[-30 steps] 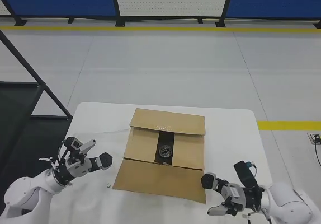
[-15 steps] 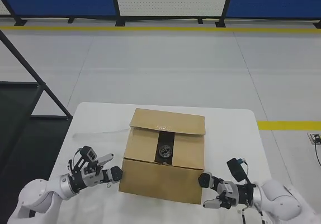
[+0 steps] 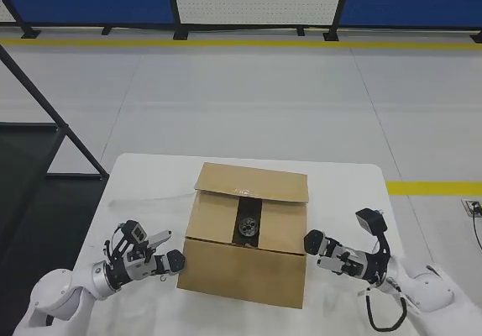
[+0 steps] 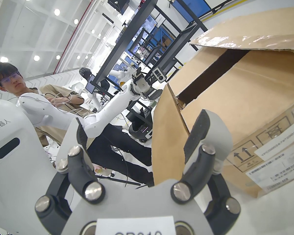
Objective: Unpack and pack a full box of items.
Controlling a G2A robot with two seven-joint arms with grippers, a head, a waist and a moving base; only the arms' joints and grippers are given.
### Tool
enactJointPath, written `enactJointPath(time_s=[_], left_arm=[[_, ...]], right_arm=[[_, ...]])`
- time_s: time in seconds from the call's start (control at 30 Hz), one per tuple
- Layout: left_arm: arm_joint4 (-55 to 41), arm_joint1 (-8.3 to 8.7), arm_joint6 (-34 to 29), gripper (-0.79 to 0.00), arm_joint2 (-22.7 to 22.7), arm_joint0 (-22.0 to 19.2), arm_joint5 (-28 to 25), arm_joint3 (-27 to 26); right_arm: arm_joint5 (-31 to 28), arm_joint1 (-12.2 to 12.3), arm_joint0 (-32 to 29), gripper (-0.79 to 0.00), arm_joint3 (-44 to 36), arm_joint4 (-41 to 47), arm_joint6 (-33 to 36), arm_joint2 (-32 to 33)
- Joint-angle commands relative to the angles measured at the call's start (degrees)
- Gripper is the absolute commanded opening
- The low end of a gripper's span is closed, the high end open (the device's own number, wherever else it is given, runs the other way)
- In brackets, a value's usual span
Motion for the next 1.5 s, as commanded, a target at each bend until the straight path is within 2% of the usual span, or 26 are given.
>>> enactJointPath(time_s=[0.0, 0.1, 0.27, 0.4, 0.53, 0.83, 1.0, 1.2, 1.47], left_arm=[[0.0, 0.0, 0.0, 0.0, 0.0, 0.0, 0.0, 0.0], [0.0, 0.0, 0.0, 0.0, 0.0, 0.0, 0.0, 0.0], [0.0, 0.0, 0.0, 0.0, 0.0, 0.0, 0.0, 0.0], [0.0, 0.0, 0.0, 0.0, 0.0, 0.0, 0.0, 0.0], [0.0, 0.0, 0.0, 0.0, 0.0, 0.0, 0.0, 0.0], [0.0, 0.0, 0.0, 0.0, 0.0, 0.0, 0.0, 0.0], [0.0, 0.0, 0.0, 0.0, 0.0, 0.0, 0.0, 0.0], [0.0, 0.0, 0.0, 0.0, 0.0, 0.0, 0.0, 0.0], [0.0, 0.0, 0.0, 0.0, 0.0, 0.0, 0.0, 0.0]], right_arm=[[0.0, 0.0, 0.0, 0.0, 0.0, 0.01, 0.0, 0.0], [0.42, -0.04, -0.13, 0.0, -0.14, 0.4, -0.35, -0.1], [11.25, -1.17, 2.75, 0.0, 0.29, 6.0, -2.55, -2.75], [16.33, -2.16, 6.8, 0.0, 3.52, 13.48, 2.16, -4.84], [19.91, -3.23, 10.72, 0.0, 7.6, 15.43, 3.92, -6.62], [23.18, -5.76, 16.72, 0.0, 14.89, 15.06, 1.89, -9.92], [22.2, -6.86, 18.76, 0.0, 17.09, 14.72, 1.94, -10.87], [20.4, -8.22, 20.33, 0.0, 17.96, 15.91, -1.94, -10.9], [21.72, -10.66, 24.92, 0.0, 21.0, 17.25, -5.17, -12.59]])
